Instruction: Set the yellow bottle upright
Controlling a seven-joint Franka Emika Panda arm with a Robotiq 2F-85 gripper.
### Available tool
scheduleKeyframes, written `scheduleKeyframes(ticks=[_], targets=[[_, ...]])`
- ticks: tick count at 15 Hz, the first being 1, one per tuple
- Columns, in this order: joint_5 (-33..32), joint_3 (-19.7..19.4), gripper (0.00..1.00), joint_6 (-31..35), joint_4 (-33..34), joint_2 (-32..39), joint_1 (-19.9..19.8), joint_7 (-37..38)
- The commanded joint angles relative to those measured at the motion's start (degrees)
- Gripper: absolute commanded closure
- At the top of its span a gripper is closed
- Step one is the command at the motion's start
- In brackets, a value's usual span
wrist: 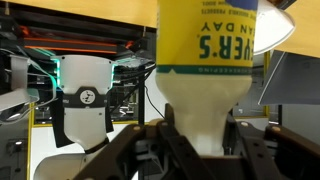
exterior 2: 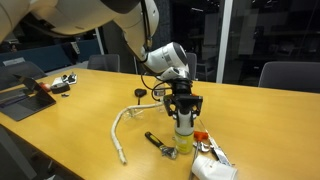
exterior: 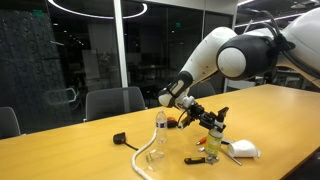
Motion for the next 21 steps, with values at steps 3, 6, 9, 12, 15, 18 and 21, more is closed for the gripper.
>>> scheduleKeyframes(ticks=[3, 6, 9, 12, 15, 18, 21], targets=[[4.2, -3.9, 0.83, 0.1, -4.8, -1.9, 3.7, 2.4], [5.5, -5.0, 0.83, 0.4, -7.3, -2.6, 4.8, 2.4], [6.5, -5.9, 0.83, 0.6, -9.8, -3.3, 5.9, 2.4], [7.2, -6.7, 0.83, 0.6, -11.6, -3.5, 6.6, 2.4], [6.9, -7.0, 0.83, -0.1, -12.5, -3.8, 6.9, 2.4], [6.6, -7.4, 0.83, -0.7, -12.7, -3.9, 7.3, 2.4], [6.3, -7.2, 0.83, -1.2, -12.2, -3.7, 7.2, 2.4]])
